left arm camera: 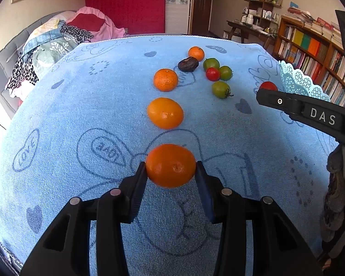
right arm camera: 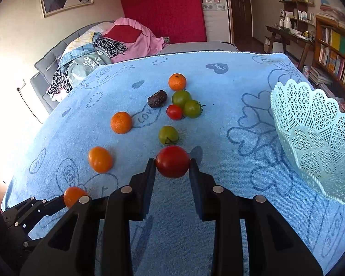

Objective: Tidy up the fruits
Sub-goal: 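Carry the red tomato into the mint-green basket with right tool and open, then carry the orange into the basket with left tool and release it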

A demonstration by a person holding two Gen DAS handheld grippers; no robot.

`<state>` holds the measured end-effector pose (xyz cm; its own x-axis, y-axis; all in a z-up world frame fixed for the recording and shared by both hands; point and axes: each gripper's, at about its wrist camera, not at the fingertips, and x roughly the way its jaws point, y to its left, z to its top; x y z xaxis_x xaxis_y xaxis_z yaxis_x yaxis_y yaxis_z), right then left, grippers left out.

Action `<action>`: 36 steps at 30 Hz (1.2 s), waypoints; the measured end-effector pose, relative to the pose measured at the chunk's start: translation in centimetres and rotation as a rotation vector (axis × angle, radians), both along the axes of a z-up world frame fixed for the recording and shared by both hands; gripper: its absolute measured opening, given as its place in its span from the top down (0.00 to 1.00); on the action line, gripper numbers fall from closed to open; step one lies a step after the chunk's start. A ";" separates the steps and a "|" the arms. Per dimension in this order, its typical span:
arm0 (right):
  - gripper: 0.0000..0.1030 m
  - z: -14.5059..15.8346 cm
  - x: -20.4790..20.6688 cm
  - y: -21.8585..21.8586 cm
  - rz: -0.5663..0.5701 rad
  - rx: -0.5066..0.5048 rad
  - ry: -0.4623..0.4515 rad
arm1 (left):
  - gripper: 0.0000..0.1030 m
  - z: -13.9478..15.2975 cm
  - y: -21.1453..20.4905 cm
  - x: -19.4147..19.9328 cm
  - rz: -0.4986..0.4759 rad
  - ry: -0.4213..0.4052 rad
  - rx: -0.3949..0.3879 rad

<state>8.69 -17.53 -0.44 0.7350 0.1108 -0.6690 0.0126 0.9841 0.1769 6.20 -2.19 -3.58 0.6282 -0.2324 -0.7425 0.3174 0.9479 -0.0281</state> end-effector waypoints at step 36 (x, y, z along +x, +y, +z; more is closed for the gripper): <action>0.50 0.8 -6.3 -16.1 -0.341 0.057 -0.109 | 0.50 4.4 -4.5 -1.1 -0.068 -0.074 0.029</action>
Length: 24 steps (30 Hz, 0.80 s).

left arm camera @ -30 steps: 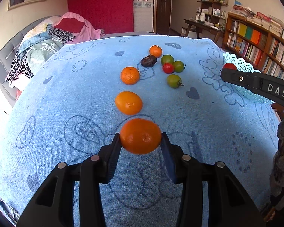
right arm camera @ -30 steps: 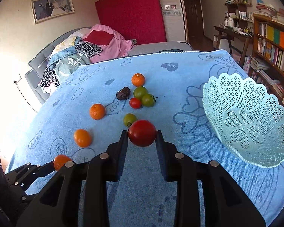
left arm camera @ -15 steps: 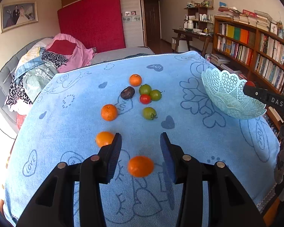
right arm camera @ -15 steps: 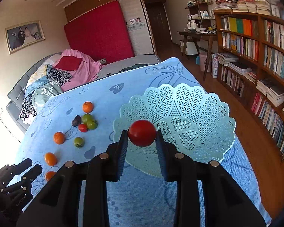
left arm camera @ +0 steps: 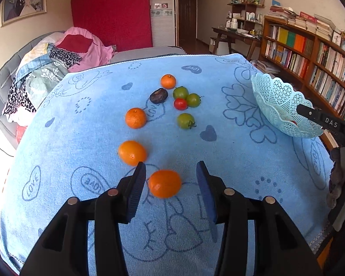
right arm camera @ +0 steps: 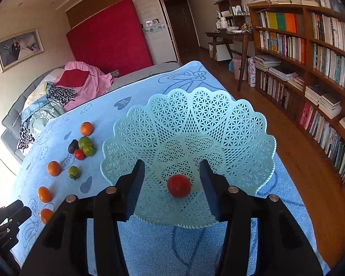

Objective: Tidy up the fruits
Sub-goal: 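Carry the orange into the basket with left tool and release it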

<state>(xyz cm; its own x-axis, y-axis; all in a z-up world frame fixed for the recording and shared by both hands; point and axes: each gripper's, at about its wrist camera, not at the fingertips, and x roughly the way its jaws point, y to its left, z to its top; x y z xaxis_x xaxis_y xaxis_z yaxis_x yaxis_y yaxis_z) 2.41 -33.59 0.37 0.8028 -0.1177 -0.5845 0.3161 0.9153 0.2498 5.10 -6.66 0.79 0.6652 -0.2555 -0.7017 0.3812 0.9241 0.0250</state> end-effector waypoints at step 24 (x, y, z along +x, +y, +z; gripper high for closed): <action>0.49 1.0 -1.2 -0.2 -0.020 0.021 -0.037 | 0.59 -3.8 -1.8 3.0 -0.026 0.123 -0.032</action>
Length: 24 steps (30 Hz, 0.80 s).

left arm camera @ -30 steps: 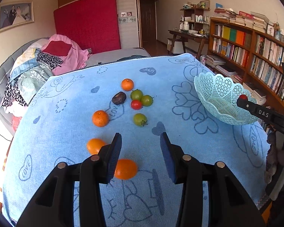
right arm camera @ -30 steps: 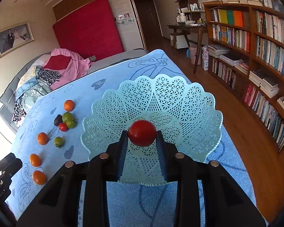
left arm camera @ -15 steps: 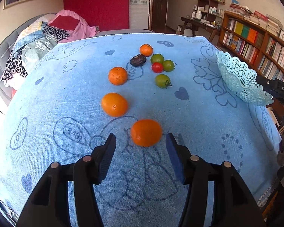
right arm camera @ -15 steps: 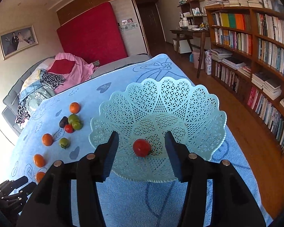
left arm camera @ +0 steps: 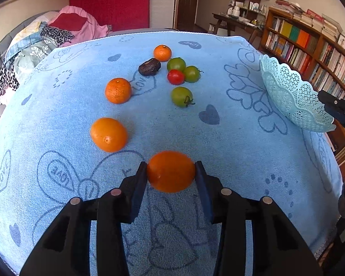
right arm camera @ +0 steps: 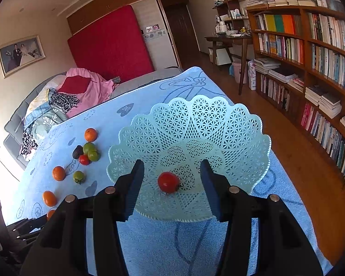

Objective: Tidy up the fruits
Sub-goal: 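Carry the orange into the basket with left tool and release it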

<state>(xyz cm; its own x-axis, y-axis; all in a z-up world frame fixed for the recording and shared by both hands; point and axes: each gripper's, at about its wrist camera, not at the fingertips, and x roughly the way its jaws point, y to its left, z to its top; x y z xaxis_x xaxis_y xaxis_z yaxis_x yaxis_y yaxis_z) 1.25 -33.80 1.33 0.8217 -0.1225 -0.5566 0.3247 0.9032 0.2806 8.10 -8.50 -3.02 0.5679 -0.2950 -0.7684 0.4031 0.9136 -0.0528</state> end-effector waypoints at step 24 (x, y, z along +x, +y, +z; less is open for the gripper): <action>0.49 -0.4 -1.0 -3.5 -0.086 0.060 -0.013 | 0.58 5.3 -17.1 1.6 -0.336 -0.108 -0.087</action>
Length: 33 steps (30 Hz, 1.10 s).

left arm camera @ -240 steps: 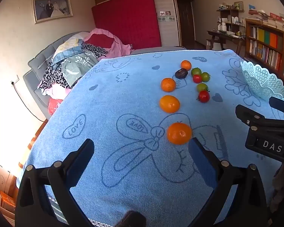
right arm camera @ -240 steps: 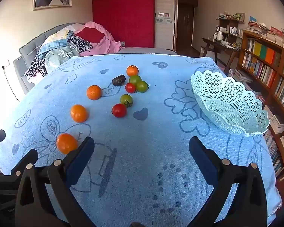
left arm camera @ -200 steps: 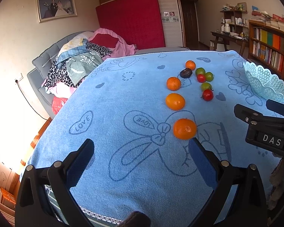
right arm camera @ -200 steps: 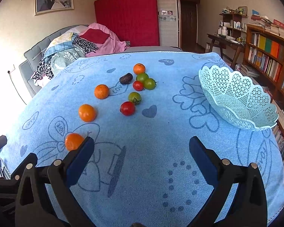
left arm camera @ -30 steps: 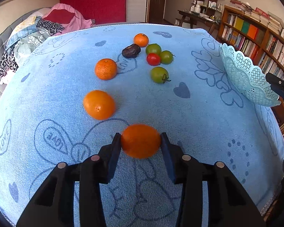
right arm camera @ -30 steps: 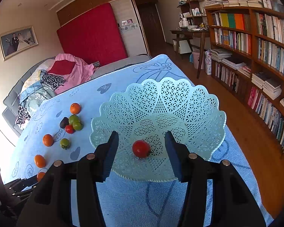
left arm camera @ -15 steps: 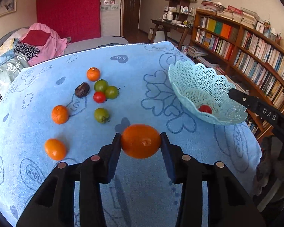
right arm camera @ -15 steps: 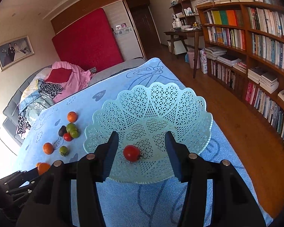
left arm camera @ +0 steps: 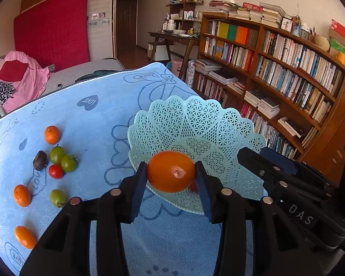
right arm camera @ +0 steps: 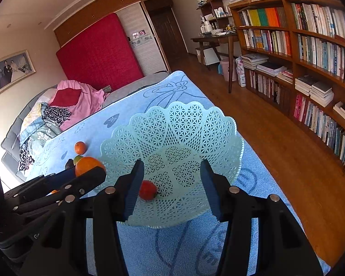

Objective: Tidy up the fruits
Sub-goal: 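Carry the orange into the basket with left tool and release it, then move left tool to an oval orange while right tool moves to a green tomato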

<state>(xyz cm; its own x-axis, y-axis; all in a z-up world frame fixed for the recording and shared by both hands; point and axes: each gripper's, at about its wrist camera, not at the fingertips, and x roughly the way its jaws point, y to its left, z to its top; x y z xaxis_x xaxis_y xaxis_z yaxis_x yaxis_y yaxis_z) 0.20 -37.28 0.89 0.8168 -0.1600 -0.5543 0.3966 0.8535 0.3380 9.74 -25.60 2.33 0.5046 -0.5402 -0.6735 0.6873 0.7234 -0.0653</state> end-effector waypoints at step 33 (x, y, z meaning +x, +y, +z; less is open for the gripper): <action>0.41 0.1 0.5 1.5 -0.011 -0.073 0.009 | 0.21 -0.2 7.6 -0.1 0.226 -0.080 0.035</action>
